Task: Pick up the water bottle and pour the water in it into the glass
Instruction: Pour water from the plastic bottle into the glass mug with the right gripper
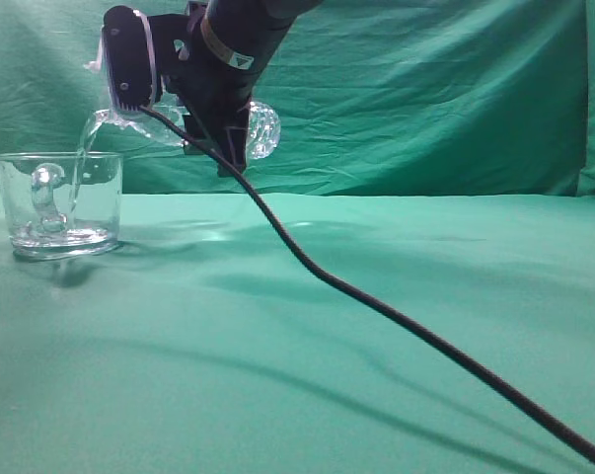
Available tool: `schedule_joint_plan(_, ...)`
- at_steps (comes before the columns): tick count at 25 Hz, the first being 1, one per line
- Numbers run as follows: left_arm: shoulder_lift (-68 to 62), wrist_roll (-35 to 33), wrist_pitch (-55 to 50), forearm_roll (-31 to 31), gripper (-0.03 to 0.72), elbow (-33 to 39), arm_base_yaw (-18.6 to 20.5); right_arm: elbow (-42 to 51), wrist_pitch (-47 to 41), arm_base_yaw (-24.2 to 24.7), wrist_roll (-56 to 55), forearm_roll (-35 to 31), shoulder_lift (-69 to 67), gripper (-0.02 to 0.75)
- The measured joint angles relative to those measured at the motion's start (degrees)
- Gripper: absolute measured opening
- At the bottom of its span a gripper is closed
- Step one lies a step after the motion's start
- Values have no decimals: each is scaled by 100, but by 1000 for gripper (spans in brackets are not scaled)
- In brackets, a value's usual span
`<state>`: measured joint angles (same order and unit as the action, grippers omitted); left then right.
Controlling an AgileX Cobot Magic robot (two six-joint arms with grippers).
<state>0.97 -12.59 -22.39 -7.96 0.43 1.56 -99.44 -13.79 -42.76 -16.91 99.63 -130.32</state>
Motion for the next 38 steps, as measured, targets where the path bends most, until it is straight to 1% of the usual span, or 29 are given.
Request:
schedule_joint_plan(7,0,0,0,0,0,0,0,0,0,0,236,0,0,312)
schedule_joint_plan(38,0,0,0,0,0,0,0,0,-12,-12,257,0,0,312)
